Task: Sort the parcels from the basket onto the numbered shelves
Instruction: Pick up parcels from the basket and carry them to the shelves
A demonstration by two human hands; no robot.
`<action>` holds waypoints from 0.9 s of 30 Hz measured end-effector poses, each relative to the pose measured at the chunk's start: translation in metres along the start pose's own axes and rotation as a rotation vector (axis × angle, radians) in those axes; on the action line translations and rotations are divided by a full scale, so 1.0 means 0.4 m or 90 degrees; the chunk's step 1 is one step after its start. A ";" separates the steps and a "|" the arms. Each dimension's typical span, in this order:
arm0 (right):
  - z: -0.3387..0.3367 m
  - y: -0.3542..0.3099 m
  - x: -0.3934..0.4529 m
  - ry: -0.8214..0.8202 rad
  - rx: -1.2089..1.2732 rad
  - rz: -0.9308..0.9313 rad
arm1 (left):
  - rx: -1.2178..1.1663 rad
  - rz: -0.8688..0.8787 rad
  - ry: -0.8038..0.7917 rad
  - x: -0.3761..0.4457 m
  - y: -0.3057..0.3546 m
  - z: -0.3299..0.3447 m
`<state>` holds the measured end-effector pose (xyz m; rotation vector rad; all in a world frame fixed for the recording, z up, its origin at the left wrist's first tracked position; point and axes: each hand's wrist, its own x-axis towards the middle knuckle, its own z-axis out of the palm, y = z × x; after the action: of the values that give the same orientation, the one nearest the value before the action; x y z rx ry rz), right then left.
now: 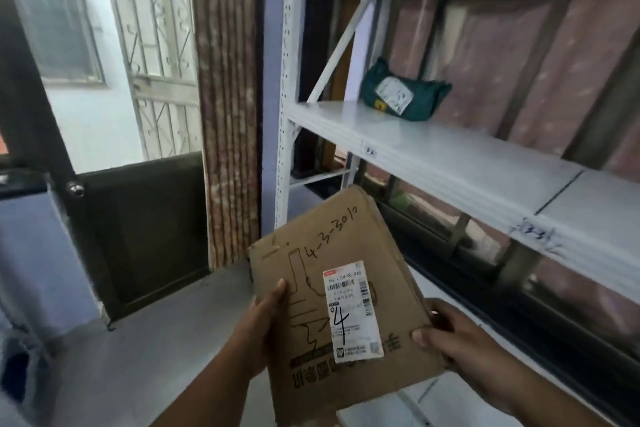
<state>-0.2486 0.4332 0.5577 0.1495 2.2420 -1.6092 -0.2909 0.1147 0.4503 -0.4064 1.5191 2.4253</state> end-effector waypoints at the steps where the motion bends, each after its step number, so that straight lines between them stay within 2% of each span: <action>1: -0.022 0.000 -0.009 0.011 0.006 0.003 | 0.009 -0.008 -0.005 0.012 0.014 0.026; 3: -0.055 -0.003 -0.022 0.029 0.009 0.006 | 0.023 -0.004 -0.017 0.031 0.033 0.071; 7: -0.105 -0.002 -0.059 0.044 0.028 0.015 | 0.043 0.026 0.037 0.048 0.054 0.146; 14: -0.120 -0.016 -0.129 0.018 -0.010 -0.022 | 0.050 0.049 0.044 0.028 0.113 0.190; 20: -0.144 -0.064 -0.215 0.015 -0.036 -0.063 | 0.048 0.077 -0.025 -0.010 0.213 0.245; 27: -0.194 -0.128 -0.320 0.104 -0.001 -0.181 | 0.083 0.197 -0.095 -0.106 0.355 0.394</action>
<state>-0.1642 0.5045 0.6706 -0.0431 2.4802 -1.7953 -0.3179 0.1939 0.6499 0.0396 1.7699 2.4903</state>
